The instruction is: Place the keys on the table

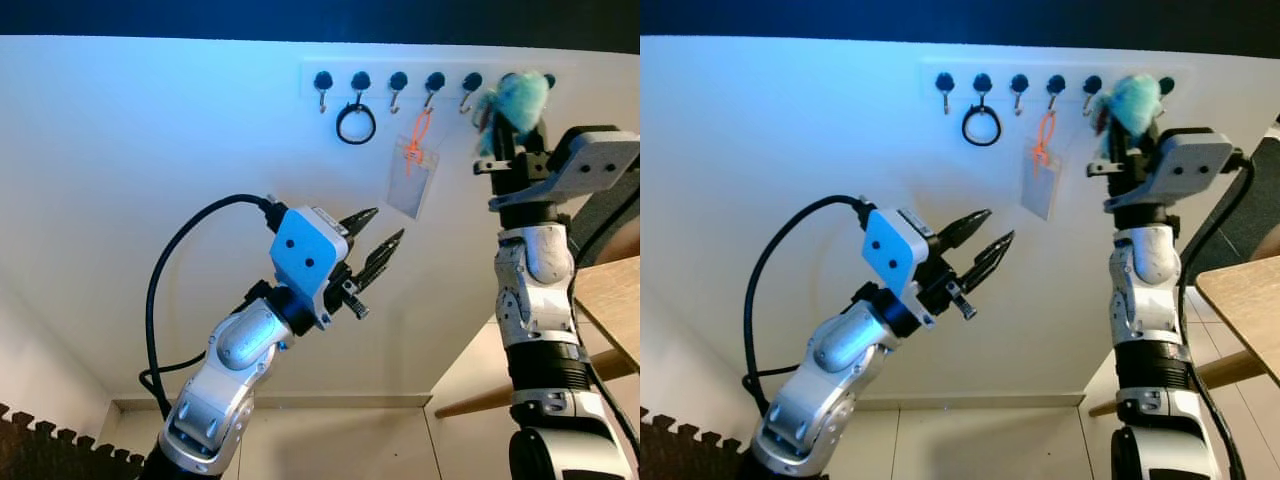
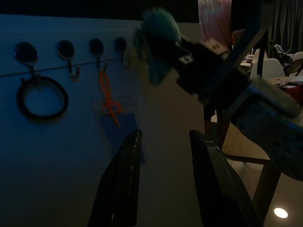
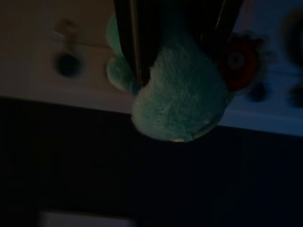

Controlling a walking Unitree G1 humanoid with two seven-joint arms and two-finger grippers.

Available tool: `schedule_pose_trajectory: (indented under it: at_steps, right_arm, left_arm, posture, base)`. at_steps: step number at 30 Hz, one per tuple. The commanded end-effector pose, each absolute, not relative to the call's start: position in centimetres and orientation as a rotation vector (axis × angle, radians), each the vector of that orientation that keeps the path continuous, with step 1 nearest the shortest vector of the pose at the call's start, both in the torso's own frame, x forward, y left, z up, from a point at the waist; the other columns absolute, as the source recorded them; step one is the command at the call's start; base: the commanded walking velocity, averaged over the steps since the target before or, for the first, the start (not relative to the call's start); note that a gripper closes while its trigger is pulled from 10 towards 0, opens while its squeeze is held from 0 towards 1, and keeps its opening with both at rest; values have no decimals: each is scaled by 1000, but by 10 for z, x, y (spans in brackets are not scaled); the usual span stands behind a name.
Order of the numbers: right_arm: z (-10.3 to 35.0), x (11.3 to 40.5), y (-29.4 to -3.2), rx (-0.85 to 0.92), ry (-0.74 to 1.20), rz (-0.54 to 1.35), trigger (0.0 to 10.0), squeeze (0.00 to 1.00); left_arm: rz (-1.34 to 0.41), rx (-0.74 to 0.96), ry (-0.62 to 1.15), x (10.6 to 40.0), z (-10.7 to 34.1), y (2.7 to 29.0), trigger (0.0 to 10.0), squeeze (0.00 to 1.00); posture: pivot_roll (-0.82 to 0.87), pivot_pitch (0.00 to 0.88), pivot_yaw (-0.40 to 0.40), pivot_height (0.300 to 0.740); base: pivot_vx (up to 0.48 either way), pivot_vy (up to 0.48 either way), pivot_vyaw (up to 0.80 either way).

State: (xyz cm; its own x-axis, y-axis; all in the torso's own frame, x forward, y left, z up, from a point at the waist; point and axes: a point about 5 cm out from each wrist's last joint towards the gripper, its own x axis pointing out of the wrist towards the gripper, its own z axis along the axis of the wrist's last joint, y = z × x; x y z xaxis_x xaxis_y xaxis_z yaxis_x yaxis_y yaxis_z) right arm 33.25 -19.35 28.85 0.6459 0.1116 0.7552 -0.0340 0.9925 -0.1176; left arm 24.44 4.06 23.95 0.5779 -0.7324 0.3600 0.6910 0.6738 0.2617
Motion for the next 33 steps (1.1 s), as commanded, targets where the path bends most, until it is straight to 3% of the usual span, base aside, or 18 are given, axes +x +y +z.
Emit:
schedule_pose_trajectory:
  at_steps: [1, 14, 19, 21, 25, 30, 31, 33]
  right_arm:
    - [284, 330, -190, -107, -863, 100, 0, 0]
    - [262, 304, -190, -66, -868, 14, 0, 0]
    - [231, 285, -184, -61, -784, 27, 0, 0]
    - [199, 270, -179, -82, -692, 63, 0, 0]
    - [173, 263, -178, -99, -599, 83, 0, 0]
    - [96, 262, -192, -111, -237, 16, 0, 0]
    - [96, 262, -192, -111, -237, 16, 0, 0]
    - [47, 266, -206, -52, 29, -72, 0, 0]
  left_arm:
    - [-844, 117, -435, 245, 233, 40, 10000, 0]
    - [-844, 142, -411, 242, 224, 47, 10000, 0]
    - [-785, 115, -377, 243, 211, 66, 10000, 0]
    - [-668, 87, -338, 246, 195, 88, 10000, 0]
    - [-577, 115, -283, 251, 178, 103, 10000, 0]
    - [-272, 155, 61, 261, 98, 150, 10000, 0]
    - [-272, 155, 61, 261, 98, 150, 10000, 0]
    - [-30, 106, 350, 249, 36, 189, 10000, 0]
  posture:
    - [51, 99, -19, 740]
    - [53, 97, -25, 740]
    - [51, 100, -20, 740]
    - [47, 104, -14, 740]
    - [44, 106, -12, 740]
    - [37, 104, -10, 740]
    - [37, 104, -10, 740]
    - [30, 101, -6, 740]
  base:
    - [0, 0, 0]
    - [0, 0, 0]
    - [0, 0, 0]
    - [0, 0, 0]
    - [0, 0, 0]
    - [0, 0, 0]
    - [0, 0, 0]
    - [0, 0, 0]
